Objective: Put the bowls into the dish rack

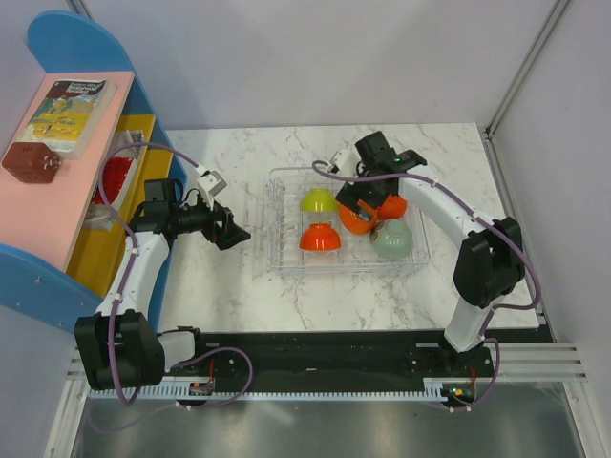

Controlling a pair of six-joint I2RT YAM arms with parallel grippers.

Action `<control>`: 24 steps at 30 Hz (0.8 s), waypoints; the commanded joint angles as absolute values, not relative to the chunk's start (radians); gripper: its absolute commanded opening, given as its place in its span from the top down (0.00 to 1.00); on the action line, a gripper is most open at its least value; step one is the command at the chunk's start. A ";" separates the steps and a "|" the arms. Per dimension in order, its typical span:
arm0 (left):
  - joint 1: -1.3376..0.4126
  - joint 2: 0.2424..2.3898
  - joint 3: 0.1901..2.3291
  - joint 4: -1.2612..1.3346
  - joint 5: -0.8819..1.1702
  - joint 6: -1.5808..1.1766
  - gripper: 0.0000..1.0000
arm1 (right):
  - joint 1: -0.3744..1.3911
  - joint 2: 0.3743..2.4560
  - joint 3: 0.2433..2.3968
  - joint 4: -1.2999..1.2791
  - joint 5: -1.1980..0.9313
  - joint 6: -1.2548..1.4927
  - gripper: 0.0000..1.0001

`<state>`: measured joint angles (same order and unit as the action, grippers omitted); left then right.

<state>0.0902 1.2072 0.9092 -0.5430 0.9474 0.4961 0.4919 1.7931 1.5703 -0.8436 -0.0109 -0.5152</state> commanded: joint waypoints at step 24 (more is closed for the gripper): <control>0.095 1.195 0.899 -0.514 0.994 0.520 0.00 | 0.180 1.858 1.526 -0.962 -0.485 -0.463 0.44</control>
<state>0.0902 1.2068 0.8982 -0.5423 0.9489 0.4965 0.2081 1.8503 1.5269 -0.9421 -0.4423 -0.4492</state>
